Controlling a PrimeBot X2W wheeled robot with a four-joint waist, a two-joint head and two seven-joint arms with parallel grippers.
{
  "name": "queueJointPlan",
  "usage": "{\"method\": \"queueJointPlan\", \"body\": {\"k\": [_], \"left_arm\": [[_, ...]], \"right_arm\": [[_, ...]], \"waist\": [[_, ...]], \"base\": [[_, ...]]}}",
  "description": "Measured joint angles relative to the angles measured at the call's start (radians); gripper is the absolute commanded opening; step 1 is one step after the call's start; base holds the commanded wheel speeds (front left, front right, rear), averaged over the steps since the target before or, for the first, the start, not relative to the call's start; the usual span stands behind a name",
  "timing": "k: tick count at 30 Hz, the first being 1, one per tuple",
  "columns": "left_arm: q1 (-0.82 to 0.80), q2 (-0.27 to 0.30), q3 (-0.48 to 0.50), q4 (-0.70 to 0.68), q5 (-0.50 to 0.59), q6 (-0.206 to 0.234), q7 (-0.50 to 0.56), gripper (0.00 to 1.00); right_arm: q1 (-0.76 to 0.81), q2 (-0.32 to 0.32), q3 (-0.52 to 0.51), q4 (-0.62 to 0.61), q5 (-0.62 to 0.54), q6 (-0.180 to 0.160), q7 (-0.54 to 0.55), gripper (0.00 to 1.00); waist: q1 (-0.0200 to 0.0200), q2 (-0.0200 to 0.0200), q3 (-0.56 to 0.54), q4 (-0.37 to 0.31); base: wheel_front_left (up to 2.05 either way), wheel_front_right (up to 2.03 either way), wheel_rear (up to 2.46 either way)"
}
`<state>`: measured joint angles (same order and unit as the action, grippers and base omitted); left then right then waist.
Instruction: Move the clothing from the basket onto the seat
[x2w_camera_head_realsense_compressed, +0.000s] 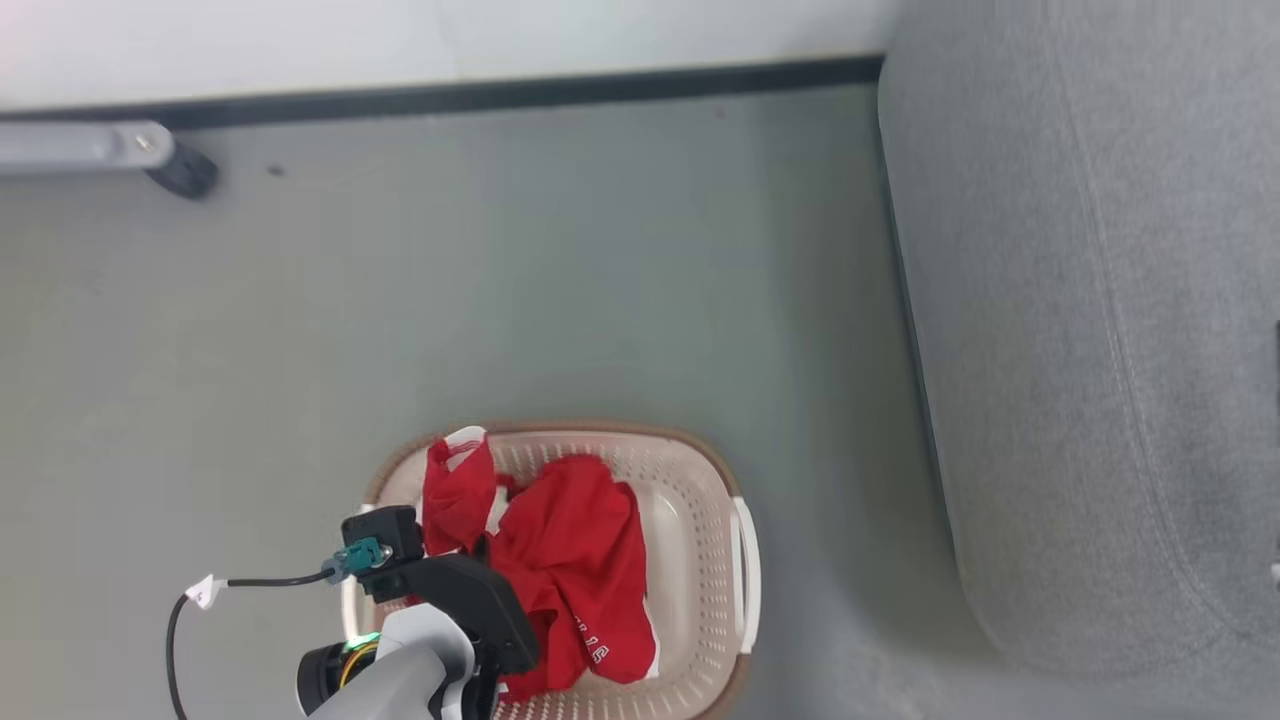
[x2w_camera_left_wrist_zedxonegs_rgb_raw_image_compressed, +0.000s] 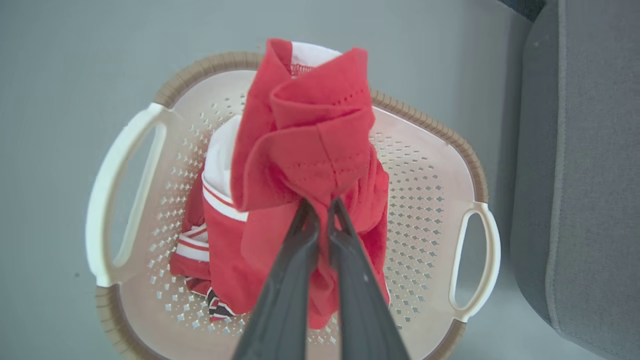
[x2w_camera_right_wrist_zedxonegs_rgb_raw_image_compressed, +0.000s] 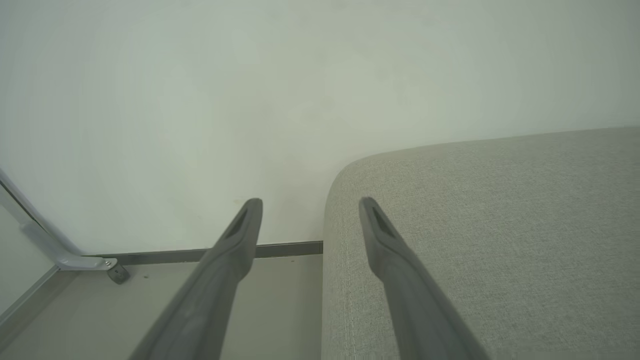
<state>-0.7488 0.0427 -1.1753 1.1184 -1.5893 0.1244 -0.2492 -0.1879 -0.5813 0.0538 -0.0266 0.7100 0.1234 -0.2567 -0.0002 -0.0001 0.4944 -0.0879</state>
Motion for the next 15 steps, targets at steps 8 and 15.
{"method": "queueJointPlan", "body": {"k": [8,15], "left_arm": [[0.000,-0.004,0.052,0.046,0.082,0.000,0.000,0.00],[-0.001,-0.006,0.109,0.077,0.179,0.000,0.000,0.00]], "right_arm": [[0.044,0.059,0.034,0.054,-0.036,0.000,0.000,1.00],[0.112,0.111,0.095,0.111,-0.087,0.000,0.000,1.00]], "waist": [[0.0001,0.0000,-0.120,0.038],[0.0000,0.0000,-0.240,0.075]], "base": [[0.00,0.00,0.00],[0.00,0.00,0.00]]}}
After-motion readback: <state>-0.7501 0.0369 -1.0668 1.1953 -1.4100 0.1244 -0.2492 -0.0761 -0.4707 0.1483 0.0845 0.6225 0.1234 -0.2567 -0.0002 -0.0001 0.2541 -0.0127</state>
